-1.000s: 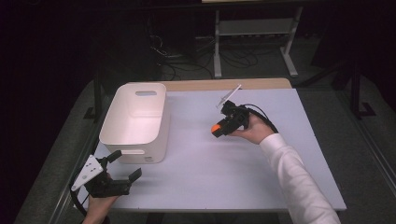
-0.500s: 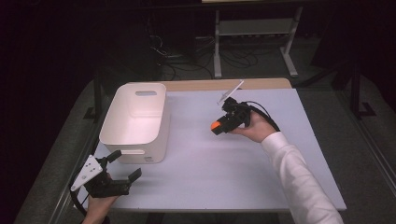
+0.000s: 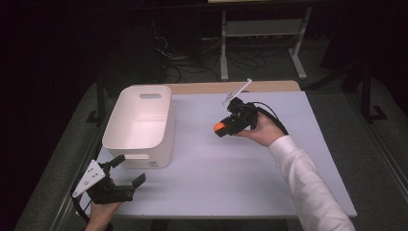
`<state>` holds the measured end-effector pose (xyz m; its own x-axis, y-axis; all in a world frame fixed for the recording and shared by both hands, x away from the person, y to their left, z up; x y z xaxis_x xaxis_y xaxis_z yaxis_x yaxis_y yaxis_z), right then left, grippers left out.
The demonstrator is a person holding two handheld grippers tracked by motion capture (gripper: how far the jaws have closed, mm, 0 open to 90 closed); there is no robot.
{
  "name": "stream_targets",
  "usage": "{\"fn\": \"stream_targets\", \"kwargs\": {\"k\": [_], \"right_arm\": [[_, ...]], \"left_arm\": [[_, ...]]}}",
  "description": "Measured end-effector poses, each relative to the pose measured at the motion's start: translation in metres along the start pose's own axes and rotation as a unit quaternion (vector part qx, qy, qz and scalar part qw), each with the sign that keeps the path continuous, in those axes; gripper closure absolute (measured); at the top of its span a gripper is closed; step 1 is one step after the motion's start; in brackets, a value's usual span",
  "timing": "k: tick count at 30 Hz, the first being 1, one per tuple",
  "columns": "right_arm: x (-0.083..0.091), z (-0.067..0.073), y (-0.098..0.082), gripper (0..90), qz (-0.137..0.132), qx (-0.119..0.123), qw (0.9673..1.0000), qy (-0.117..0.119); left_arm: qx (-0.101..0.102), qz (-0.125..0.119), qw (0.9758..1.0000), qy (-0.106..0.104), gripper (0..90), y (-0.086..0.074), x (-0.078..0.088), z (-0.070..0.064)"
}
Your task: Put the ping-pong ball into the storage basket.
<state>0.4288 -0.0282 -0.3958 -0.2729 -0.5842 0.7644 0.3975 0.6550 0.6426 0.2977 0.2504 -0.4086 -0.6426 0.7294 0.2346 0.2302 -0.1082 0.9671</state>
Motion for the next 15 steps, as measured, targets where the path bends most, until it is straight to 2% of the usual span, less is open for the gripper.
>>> {"fn": "stream_targets", "kwargs": {"k": [5, 10, 11, 15], "right_arm": [[0.005, 0.004, 0.004, 49.5, -0.006, -0.001, 1.0000, 0.005], [0.007, 0.015, 0.011, 49.4, -0.010, 0.010, 0.9998, 0.012], [0.007, 0.020, 0.014, 49.4, -0.010, 0.014, 0.9997, 0.015], [0.007, 0.026, 0.022, 49.4, -0.018, 0.032, 0.9992, 0.014]], "left_arm": [[-0.001, -0.001, 1.0000, 0.000, 0.0, 0.000, 0.000, 0.000], [0.001, -0.001, 1.0000, 0.000, 0.0, 0.000, 0.000, 0.000], [0.000, 0.000, 1.0000, 0.000, 0.0, 0.000, 0.000, 0.000], [-0.003, 0.001, 1.0000, 0.001, 0.0, 0.000, 0.000, 0.001]]}}
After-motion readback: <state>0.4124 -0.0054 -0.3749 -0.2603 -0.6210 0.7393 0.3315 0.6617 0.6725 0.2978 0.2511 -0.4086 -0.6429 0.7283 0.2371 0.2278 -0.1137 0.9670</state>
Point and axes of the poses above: each handheld gripper's, and its own axes: x roughly backward along the jaws, y roughly out of its top, z roughly to its left, the point moved 10 cm from there along -x, roughly forward along the jaws, and after that the axes turned 8 degrees about -y, right-handed, at the moved point
